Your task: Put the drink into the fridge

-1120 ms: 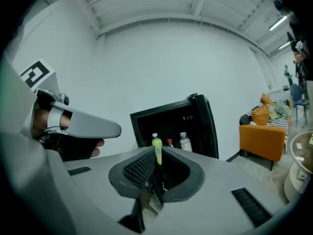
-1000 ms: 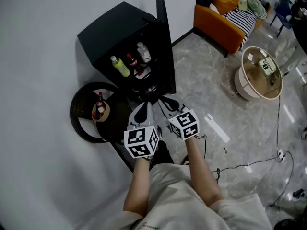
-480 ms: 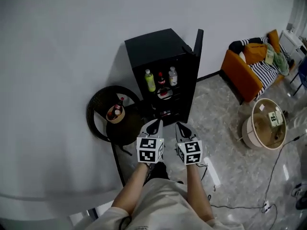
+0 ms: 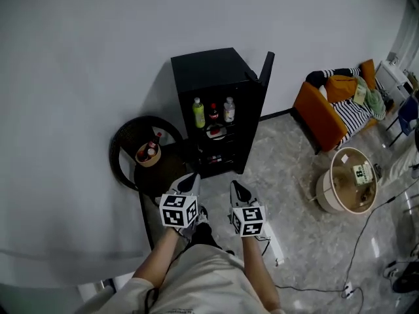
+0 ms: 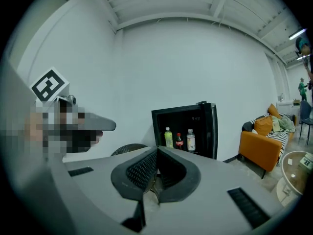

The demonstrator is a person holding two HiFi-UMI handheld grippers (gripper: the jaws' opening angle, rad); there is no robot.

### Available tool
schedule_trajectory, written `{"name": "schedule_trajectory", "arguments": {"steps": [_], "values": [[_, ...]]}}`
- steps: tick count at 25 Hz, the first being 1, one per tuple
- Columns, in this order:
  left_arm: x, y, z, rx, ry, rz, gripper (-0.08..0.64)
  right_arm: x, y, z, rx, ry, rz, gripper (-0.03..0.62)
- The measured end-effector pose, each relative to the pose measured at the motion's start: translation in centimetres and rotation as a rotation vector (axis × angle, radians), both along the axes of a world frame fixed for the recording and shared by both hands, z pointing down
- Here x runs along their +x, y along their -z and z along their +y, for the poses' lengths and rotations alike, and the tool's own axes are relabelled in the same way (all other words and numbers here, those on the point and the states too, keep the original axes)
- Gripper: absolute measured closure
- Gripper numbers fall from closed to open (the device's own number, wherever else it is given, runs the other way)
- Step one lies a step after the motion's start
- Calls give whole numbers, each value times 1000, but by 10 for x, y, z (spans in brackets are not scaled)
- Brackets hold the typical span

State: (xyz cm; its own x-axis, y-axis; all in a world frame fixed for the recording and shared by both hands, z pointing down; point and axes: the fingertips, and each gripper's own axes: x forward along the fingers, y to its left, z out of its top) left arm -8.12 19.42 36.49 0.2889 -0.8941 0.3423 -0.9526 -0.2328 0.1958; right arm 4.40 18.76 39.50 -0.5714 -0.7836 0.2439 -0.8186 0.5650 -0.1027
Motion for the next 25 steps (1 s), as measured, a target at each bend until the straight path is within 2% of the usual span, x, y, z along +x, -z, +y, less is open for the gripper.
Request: {"name": "schedule_trajectory", "arguments": {"steps": [4,9,19,25], "values": [[9,-12,21,6,-2,30,551,12,-16,27,-20,-14,2,586],[29,-22,53,-5,-57,4,551,19,-35,52,-72,-34,-84,586],[40,-34,58,-23,-101,-16,551,35,-25,65,-34,-77,-88,586],[44,-27,53,-2,-115,-21,551,46,-21,59,-31,-108,-108,586]]}}
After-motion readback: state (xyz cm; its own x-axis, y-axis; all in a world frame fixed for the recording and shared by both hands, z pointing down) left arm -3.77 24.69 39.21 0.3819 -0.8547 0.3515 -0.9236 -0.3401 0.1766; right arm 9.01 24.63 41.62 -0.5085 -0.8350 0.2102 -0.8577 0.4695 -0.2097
